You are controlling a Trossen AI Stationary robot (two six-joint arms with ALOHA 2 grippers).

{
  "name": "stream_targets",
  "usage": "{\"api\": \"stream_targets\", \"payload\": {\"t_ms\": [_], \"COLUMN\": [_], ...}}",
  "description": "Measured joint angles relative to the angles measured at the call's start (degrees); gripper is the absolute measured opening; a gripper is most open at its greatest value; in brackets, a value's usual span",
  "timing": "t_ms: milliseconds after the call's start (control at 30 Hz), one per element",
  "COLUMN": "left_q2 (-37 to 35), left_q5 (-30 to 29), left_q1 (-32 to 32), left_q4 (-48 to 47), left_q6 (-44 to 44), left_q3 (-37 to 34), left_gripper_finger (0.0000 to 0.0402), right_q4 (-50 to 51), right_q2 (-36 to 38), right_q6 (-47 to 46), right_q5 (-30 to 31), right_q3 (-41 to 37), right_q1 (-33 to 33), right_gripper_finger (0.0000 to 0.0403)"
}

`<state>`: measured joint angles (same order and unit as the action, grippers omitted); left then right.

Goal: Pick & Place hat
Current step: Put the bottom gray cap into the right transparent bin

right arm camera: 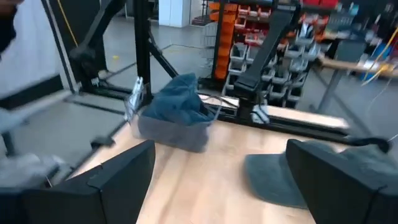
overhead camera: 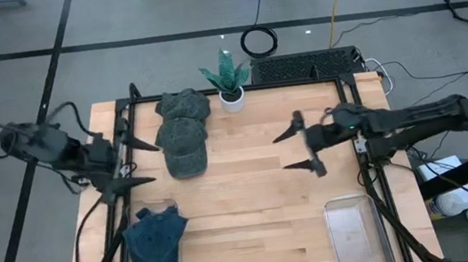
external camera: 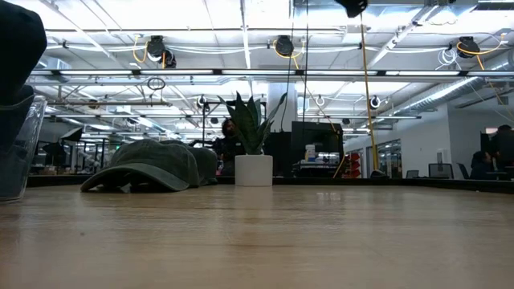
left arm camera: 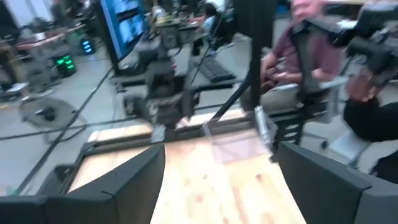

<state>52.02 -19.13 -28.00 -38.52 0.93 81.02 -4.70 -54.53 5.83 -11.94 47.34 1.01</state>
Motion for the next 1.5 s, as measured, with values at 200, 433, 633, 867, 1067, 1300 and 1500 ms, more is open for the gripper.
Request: {"api": "stream_targets", "payload": {"t_ms": [200,433,633,867,1067,1300,1500], "left_q2": [-8.73,-19.48,-24.05,-28.92,-33.73,-40.51,-47.67], "left_q5": [0.63,3.91,3.71,4.81,5.16,5.23,7.53], "left_q1": [6.4,12.23,13.71,13.86,13.86,13.84,13.84], "left_q4": [12.6,26.53,32.86,39.15,39.32,44.94,44.53], "left_q6": [-2.2,-6.25,-8.55,-9.19,-10.19,-8.96,-8.61], "left_q3": [-17.43,-36.27,-46.87,-54.49,-59.49,-67.56,-72.33], "left_gripper_finger": [0.0311,0.032,0.0317,0.0308,0.032,0.0323,0.031], "right_q4": [-1.82,-8.79,-11.15,-14.31,-13.85,-13.48,-13.17], "right_q2": [11.7,20.93,28.96,38.59,44.05,47.95,50.49], "right_q6": [4.59,-0.58,-4.71,-9.02,-8.64,-9.68,-9.07], "right_q5": [6.3,7.41,4.43,1.34,-5.11,-14.07,-16.65], "right_q3": [-8.19,-19.34,-26.78,-35.16,-37.91,-37.97,-39.47], "right_q1": [-1.4,-1.41,-1.41,-1.43,-1.41,-1.41,-1.41], "right_gripper_finger": [0.0348,0.0348,0.0348,0.0348,0.0348,0.0348,0.0348]}}
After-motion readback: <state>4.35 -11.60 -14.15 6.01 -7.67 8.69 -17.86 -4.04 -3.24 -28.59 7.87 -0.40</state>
